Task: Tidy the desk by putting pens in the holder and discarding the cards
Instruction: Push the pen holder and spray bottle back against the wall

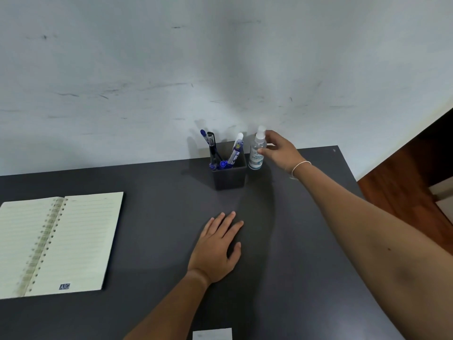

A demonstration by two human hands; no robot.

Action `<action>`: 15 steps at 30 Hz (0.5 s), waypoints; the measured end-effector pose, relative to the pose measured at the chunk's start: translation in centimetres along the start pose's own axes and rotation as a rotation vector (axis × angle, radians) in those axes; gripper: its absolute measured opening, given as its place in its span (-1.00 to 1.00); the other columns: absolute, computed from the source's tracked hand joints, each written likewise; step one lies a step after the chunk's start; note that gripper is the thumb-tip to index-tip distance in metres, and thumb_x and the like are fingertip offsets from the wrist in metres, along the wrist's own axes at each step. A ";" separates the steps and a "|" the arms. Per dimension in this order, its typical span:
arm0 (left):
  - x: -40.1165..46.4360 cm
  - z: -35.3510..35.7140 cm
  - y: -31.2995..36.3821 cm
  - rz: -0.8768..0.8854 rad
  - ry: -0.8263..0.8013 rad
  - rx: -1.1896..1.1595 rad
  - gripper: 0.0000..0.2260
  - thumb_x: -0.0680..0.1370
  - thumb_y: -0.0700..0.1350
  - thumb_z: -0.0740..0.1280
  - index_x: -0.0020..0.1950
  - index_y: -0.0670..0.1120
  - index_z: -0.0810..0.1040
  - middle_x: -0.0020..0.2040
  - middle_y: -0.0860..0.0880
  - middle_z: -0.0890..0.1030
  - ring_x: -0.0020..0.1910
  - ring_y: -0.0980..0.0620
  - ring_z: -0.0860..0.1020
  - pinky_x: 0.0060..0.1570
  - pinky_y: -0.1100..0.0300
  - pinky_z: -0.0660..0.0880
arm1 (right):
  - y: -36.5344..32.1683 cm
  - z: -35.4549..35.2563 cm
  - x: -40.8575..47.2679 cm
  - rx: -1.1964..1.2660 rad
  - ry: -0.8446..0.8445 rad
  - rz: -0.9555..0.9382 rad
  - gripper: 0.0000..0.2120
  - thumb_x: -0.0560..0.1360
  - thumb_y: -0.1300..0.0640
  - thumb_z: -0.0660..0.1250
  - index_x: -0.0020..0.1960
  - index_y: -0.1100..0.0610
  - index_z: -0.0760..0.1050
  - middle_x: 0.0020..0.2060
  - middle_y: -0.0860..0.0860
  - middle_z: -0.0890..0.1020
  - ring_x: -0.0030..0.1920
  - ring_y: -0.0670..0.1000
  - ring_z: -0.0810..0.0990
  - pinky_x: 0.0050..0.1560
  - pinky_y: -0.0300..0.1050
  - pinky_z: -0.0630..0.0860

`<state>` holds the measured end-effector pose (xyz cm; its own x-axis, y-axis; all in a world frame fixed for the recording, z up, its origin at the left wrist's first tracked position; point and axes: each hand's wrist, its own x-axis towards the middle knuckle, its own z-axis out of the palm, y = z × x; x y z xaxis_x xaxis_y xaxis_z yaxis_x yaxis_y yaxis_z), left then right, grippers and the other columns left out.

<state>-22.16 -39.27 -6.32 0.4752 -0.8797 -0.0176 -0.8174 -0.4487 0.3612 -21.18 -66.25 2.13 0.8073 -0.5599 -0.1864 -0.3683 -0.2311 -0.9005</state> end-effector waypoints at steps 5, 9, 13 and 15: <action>0.0 -0.2 0.1 -0.005 -0.008 -0.009 -0.56 0.55 0.08 0.09 0.42 0.06 0.33 0.48 0.05 0.31 0.48 0.01 0.22 0.49 0.17 -0.06 | 0.2 0.0 0.2 -0.012 -0.011 -0.007 -0.62 0.46 0.30 0.32 0.25 0.12 0.40 0.19 0.17 0.56 0.06 0.03 0.54 0.16 -0.14 0.42; -0.1 -0.1 0.1 -0.011 -0.014 -0.011 -0.56 0.55 0.09 0.07 0.43 0.07 0.32 0.48 0.06 0.30 0.49 0.02 0.20 0.49 0.14 -0.02 | 0.4 -0.1 -0.1 0.004 -0.002 0.007 -0.54 0.45 0.29 0.34 0.31 0.05 0.37 0.17 0.09 0.55 0.15 0.05 0.54 0.27 -0.07 0.43; 0.1 -0.4 0.1 -0.012 -0.036 -0.005 -0.52 0.55 0.11 0.01 0.46 0.08 0.27 0.52 0.07 0.22 0.52 0.04 0.11 0.48 0.17 -0.12 | 0.8 -0.5 -0.8 -0.001 0.025 0.022 -0.50 0.45 0.22 0.37 0.34 -0.03 0.35 0.24 0.07 0.52 0.22 0.06 0.50 0.27 -0.09 0.42; 0.1 -0.5 0.2 -0.015 -0.046 -0.006 -0.50 0.54 0.12 -0.02 0.47 0.09 0.23 0.53 0.08 0.17 0.53 0.06 0.07 0.47 0.20 -0.18 | 1.2 -0.9 -1.3 0.003 0.053 0.033 -0.50 0.44 0.19 0.37 0.34 -0.05 0.35 0.28 0.09 0.50 0.24 0.08 0.49 0.30 -0.07 0.41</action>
<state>-22.09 -39.39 -5.74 0.4718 -0.8793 -0.0657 -0.8084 -0.4611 0.3658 -23.03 -66.50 1.66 0.7692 -0.6086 -0.1949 -0.3927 -0.2095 -0.8955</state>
